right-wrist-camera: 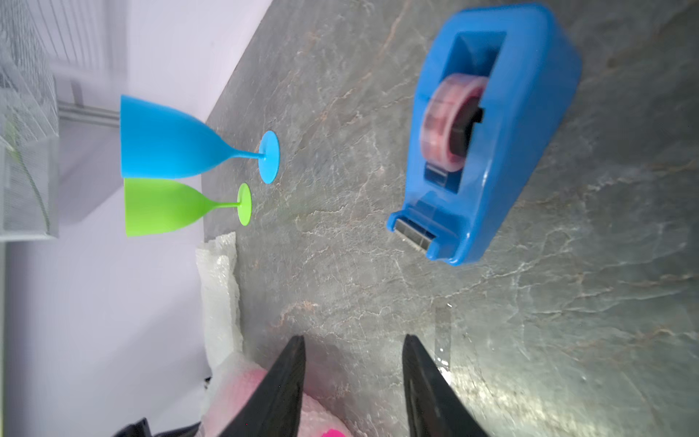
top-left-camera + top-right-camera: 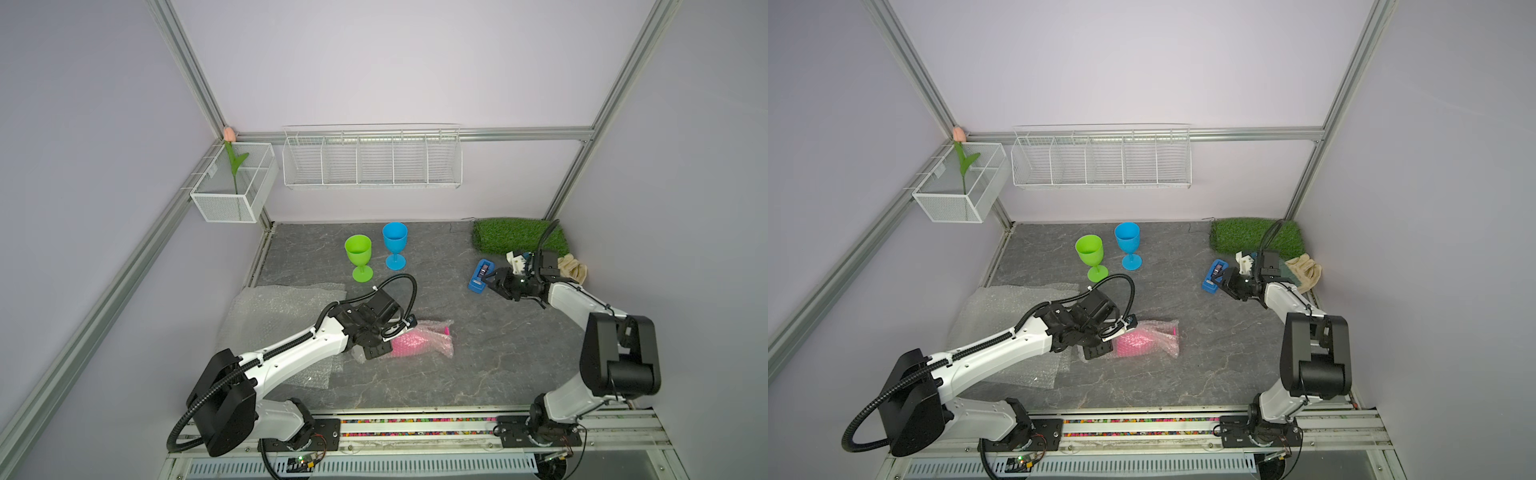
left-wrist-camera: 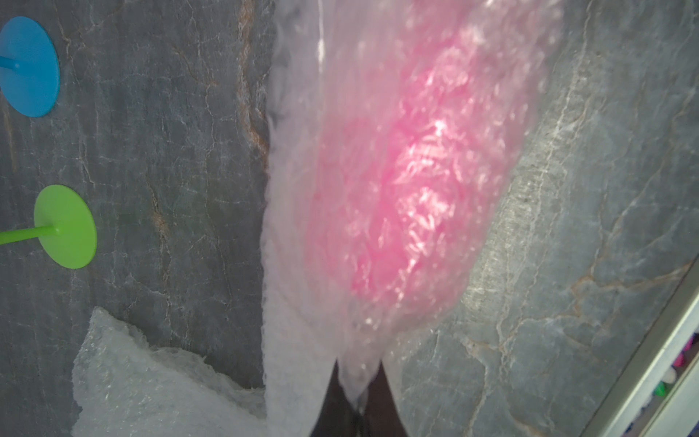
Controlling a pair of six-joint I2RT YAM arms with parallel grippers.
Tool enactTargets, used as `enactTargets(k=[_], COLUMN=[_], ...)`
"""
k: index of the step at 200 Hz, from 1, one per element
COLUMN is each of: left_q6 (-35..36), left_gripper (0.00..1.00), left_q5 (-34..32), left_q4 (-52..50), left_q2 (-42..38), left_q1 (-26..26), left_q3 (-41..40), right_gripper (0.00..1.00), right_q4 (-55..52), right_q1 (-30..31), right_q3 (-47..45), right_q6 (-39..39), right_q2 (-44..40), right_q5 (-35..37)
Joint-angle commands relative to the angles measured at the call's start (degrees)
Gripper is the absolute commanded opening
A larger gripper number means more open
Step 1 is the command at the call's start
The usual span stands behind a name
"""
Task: Wrap wine glasses in bubble wrap
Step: Pull the tape from the tape cutter.
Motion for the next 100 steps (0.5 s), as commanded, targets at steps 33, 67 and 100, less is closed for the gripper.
enactTargets(k=[33,67,100], left_q6=[1.37,1.31,1.18], left_gripper=[0.00,0.00,0.00], left_q5=[0.63,1.04,1.29], left_q4=[-0.38,-0.38,-0.38], left_q2=[-1.41,-1.45,-1.34], left_q1=[-0.24,-0.19,-0.25], left_q3=[-0.56,-0.73,-0.83], right_gripper=[0.39,0.39,0.34], right_q4=[8.54,10.28,13.88], right_q1=[-1.73,-1.77,-1.79], right_q3=[2.37,3.65,4.10], right_q6=[9.48,10.16,12.13], right_q2=[7.87,11.38,14.89], right_q5=[-4.16,-4.23,-5.79])
